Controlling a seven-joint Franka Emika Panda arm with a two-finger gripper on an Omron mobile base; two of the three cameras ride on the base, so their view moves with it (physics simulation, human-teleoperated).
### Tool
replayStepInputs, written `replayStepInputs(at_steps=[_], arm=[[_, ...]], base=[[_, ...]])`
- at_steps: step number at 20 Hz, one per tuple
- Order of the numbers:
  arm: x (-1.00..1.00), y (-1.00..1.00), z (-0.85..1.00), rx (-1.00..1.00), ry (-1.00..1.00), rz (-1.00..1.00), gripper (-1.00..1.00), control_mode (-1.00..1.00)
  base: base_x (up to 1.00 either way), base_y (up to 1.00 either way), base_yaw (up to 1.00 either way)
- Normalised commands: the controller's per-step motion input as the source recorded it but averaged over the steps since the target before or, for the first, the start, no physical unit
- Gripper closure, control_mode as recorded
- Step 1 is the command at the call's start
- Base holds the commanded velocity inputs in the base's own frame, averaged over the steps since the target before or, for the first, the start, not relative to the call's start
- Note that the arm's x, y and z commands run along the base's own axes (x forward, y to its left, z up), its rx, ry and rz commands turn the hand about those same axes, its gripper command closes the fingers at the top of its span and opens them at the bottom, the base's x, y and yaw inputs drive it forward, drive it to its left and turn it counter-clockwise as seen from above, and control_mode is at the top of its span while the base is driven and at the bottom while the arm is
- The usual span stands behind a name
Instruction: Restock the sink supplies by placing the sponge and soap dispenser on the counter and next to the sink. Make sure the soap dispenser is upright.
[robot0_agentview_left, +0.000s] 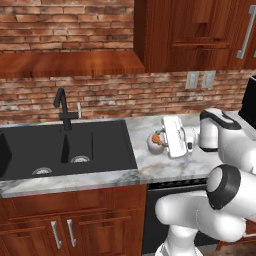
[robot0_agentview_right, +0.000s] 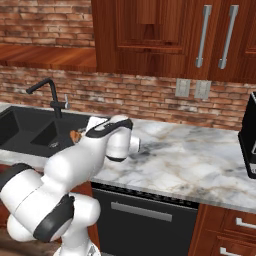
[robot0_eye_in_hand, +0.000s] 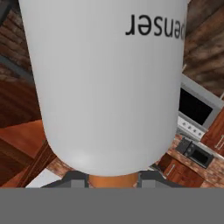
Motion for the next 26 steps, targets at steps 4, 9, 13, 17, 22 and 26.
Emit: replayStepInputs(at_steps=[4,9,13,17,22,26], arm=[[0.60,-0.13,-0.03,0.10,0.06,0.01,1.00,-1.00],[0.61,-0.15,-0.32,0.04,0.22,0.01,1.00,-1.00],[0.58,-0.05,-0.38,0.01,0.28,0.03,1.00,-1.00],[0.61,0.00,-0.32,0.09,0.16,0.01,1.00,-1.00],[0.60,0.00,-0.32,0.11,0.04,0.00,1.00,-1.00],[0.54,0.00,-0.38,0.10,0.00,0.00,1.00,-1.00]], base=[[0.00,0.00,0.00],[0.00,0.00,0.00],[0.00,0.00,0.00],[0.00,0.00,0.00],[0.00,0.00,0.00],[0.00,0.00,0.00]])
